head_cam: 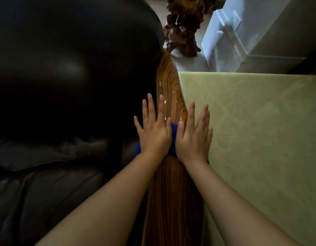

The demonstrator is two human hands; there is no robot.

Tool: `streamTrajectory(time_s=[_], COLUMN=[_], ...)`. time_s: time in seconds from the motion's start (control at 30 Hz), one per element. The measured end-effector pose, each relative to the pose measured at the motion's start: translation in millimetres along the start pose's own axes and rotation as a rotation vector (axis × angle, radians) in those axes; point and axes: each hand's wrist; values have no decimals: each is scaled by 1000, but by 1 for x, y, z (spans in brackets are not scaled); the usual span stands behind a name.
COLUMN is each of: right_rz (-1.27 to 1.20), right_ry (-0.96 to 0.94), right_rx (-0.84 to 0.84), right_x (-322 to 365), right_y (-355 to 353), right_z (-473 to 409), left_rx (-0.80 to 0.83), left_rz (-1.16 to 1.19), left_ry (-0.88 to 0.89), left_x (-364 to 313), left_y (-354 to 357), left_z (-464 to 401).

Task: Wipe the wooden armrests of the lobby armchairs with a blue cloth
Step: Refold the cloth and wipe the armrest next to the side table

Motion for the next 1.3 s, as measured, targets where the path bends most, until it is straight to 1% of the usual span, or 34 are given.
streamTrajectory(time_s=[0.07, 0.1, 0.13, 0.2, 0.23, 0.3, 0.33, 0.43, 0.67, 0.87, 1.07, 1.3], right_rz=[-9, -29, -62, -131, -155, -166, -162, -190, -303, -384, -394, -380], right_ry=[-15, -57, -118, -259, -303, -318, -313, -310, -229, -184, -156, -145], right_rx=[-5, -25, -40, 2, 59, 166, 195, 229, 295, 280, 281, 231], right_x=[1, -3, -9, -23, -30, -39, -38, -31, -16, -14, -11, -4], right_y=[-8, -13, -20, -27, -27, -24, -23, -23, -18, -6, 0, -2], right_z=[-2, 4, 13, 37, 45, 47, 43, 20, -54, -95, -123, -127], left_rx=[0, -10, 3, 111, 191, 326, 358, 331, 232, 209, 166, 10], left_rz=[82, 118, 115, 57, 50, 82, 105, 149, 132, 125, 113, 133], left_ry=[-2, 36, 113, 292, 337, 296, 267, 255, 212, 193, 202, 140], left_x=[1, 6, 13, 27, 33, 35, 34, 27, 13, 11, 9, 2], left_y=[-14, -20, -26, -34, -34, -30, -29, -26, -12, -5, -9, -7], left_z=[0, 9, 23, 53, 61, 57, 51, 27, -31, -68, -100, -101])
Point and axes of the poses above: each hand's wrist, its own z-axis away from the middle knuckle, its own y-axis out of the palm, x = y × z, and after that the axes turned 3 degrees about y, right-handed
